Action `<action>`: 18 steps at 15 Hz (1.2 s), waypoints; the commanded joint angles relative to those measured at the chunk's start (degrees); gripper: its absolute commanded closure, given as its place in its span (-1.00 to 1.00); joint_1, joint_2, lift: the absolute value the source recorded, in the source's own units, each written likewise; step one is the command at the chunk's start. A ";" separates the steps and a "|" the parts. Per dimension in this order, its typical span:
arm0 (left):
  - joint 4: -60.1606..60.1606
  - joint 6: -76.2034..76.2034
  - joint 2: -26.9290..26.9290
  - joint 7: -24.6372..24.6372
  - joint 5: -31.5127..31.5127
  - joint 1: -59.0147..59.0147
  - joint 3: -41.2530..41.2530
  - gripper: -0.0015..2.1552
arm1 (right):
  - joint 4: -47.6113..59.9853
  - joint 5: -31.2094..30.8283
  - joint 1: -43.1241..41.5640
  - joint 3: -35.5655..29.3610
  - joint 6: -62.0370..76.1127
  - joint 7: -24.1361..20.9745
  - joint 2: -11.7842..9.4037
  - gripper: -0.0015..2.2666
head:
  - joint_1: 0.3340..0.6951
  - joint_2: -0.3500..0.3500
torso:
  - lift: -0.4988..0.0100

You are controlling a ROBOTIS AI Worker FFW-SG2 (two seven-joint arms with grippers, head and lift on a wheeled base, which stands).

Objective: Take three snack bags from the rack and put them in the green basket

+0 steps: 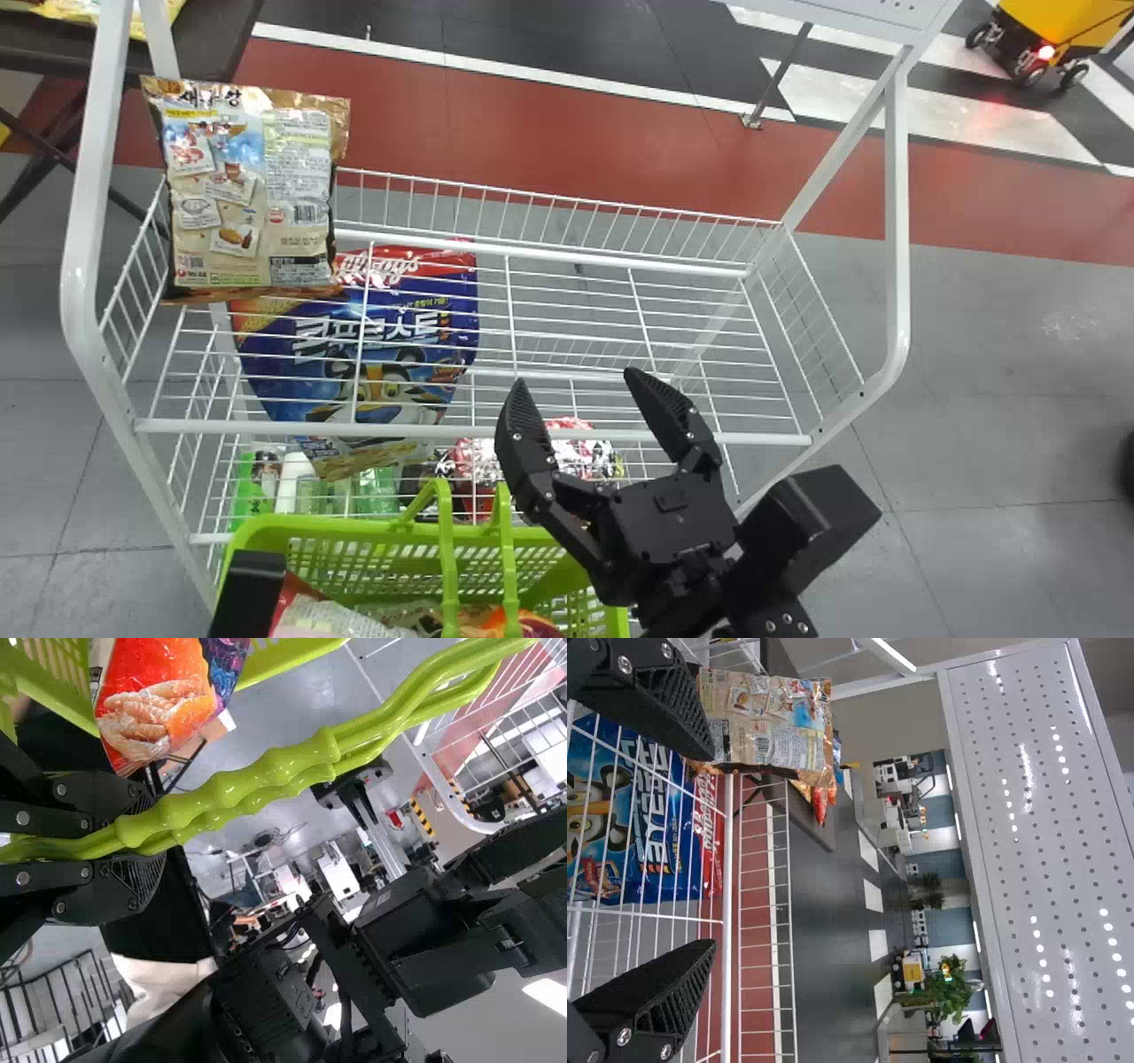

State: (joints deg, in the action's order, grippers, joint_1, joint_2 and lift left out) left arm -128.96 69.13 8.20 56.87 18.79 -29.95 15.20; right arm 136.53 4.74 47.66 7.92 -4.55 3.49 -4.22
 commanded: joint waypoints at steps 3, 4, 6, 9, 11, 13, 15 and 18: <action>-0.33 0.27 -0.02 -0.18 -0.24 -0.28 -0.08 0.46 | -0.65 0.53 -0.64 -0.01 -0.16 0.12 -0.44 -0.94 | 1.00 -1.00 | 0.92; -0.33 0.27 -0.02 -0.18 -0.24 -0.28 -0.08 0.46 | -0.82 0.53 -0.72 -0.10 -0.16 0.12 -0.35 -0.94 | 1.00 -1.00 | 0.92; -0.24 0.27 -0.11 -0.18 -0.24 -0.28 -0.08 0.46 | -1.17 0.53 -0.90 -0.10 -0.16 0.21 -0.35 -0.94 | 1.00 -1.00 | 0.92; -0.15 0.09 -0.20 -0.18 -0.24 -0.10 0.00 0.46 | -1.44 0.53 -1.16 -0.10 -0.16 0.29 -0.35 -0.94 | 1.00 -1.00 | 0.92; 0.02 0.09 -0.20 -0.18 -0.24 0.07 0.00 0.46 | -1.44 0.53 -1.16 -0.10 0.02 0.29 -0.35 -0.94 | 1.00 -1.00 | 0.92; 0.20 0.09 -0.20 -0.10 -0.07 0.25 -0.17 0.46 | -1.17 0.53 -1.16 -0.28 0.37 0.29 -0.26 -0.94 | 1.00 -1.00 | 0.92; 0.28 -0.08 -0.20 -0.10 0.11 0.42 -0.17 0.46 | -1.09 0.53 -1.08 -0.45 0.55 0.29 -0.09 -0.94 | 1.00 -1.00 | 0.92; 0.37 -0.08 -0.20 0.08 0.20 0.51 -0.17 0.46 | -1.09 0.53 -1.16 -0.45 0.72 0.29 0.09 -0.94 | 1.00 -1.00 | 0.92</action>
State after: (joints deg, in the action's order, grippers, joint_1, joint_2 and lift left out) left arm -128.61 69.04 8.00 56.83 18.93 -29.45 15.03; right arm 135.43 5.27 46.51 7.47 -3.89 3.78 -4.21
